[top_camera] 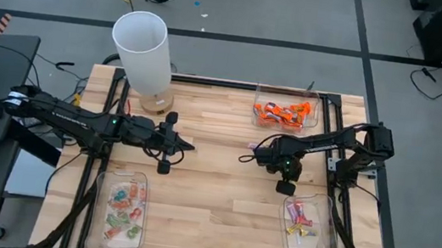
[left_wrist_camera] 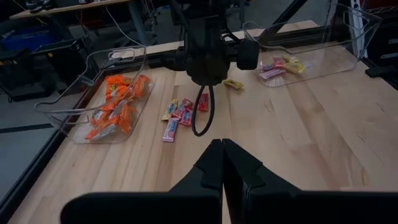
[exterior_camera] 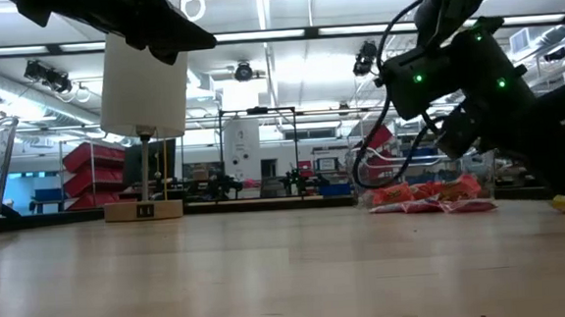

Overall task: Sort candy
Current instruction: Put the red candy into the bottom right transparent bin

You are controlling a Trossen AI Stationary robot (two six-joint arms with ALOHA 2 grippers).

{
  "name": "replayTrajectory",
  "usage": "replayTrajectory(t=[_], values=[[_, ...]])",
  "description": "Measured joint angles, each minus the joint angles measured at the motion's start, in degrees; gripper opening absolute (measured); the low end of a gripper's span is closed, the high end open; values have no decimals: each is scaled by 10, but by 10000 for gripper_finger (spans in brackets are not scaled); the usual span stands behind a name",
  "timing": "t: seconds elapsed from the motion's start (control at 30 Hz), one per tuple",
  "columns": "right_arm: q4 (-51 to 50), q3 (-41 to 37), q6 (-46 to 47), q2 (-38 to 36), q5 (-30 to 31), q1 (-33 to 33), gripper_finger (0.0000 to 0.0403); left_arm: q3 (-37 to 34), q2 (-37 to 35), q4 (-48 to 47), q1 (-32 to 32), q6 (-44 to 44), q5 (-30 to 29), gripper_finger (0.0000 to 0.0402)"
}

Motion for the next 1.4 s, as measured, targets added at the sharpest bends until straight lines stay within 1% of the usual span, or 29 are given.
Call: replayTrajectory(t=[0.13, 0.27, 0.37, 0.53, 0.6, 0.67, 0.77, 0.87, 0.93, 1.0, 1.1, 1.2, 1.3, 1.4], values=[[7, -2, -3, 0, -8, 0, 0, 0, 0, -2, 0, 0, 0, 3], [38, -2, -13, 0, -30, 0, 0, 0, 0, -3, 0, 1, 0, 3], [48, -2, -14, 0, -29, 0, 0, 0, 0, -6, 0, 1, 0, 3], [63, 1, -25, 0, 16, 0, 0, 0, 0, -8, 0, 1, 0, 3], [41, 17, -35, 0, 40, 0, 0, 0, 0, -8, 0, 1, 0, 3], [18, 40, -52, 0, 43, -1, 0, 0, 0, -8, 0, 0, 0, 3], [-16, 75, -75, -1, -2, -3, 0, 0, 0, -8, 0, -1, 0, 3], [-16, 80, -66, -1, -62, -11, 0, 0, 0, -8, 0, -2, 0, 3], [-6, 75, -47, -1, -69, -14, 0, 0, 0, -8, 0, -4, 0, 3], [19, 74, -41, -1, -54, -15, 0, 0, 0, -8, 0, -1, 0, 3], [41, 77, -43, -1, 26, -15, 0, 0, 4, -5, 0, 0, 0, 3], [59, 77, -53, -1, 74, -18, 0, 0, 4, -9, 0, -6, 1, 3], [69, 77, -81, -1, 87, -20, 1, 0, 4, -17, 0, -14, 1, 3], [75, 77, -107, -1, 91, -17, 14, 0, 4, -20, 0, -16, 1, 3]])
